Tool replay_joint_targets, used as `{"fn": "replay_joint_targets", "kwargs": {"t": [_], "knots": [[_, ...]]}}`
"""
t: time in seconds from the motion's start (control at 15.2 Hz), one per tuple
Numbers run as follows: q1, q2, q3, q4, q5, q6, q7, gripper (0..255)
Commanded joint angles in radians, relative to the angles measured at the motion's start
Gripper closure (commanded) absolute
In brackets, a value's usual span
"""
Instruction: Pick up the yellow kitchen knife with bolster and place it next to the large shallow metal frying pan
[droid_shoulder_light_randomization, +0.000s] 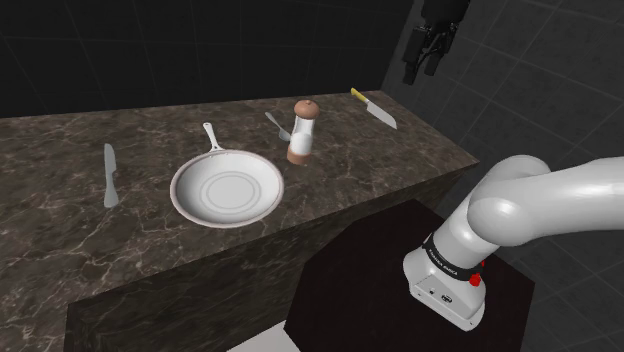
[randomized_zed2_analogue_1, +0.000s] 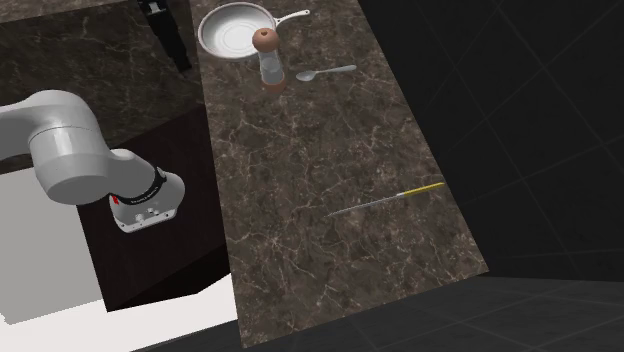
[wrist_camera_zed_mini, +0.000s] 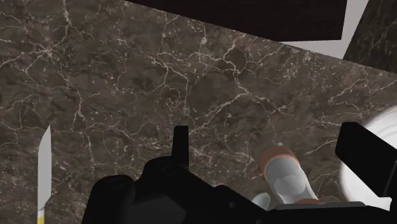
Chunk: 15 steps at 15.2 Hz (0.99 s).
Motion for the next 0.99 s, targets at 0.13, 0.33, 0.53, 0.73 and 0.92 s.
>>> {"fn": "replay_joint_targets", "kwargs": {"t": [0.13,0.33,0.53,0.73,0.92], "knots": [[-0.013,0.042,-0.032,-0.006,-0.018,0.049,-0.021,0],[-0.032,0.112,-0.080,-0.007,-0.041,0.122,-0.051,0],[-0.049,0.190,-0.127,0.004,-0.058,0.192,-0.082,0],[-0.064,0.277,-0.174,0.026,-0.068,0.258,-0.114,0],[-0.077,0.369,-0.219,0.058,-0.069,0.320,-0.147,0]]}}
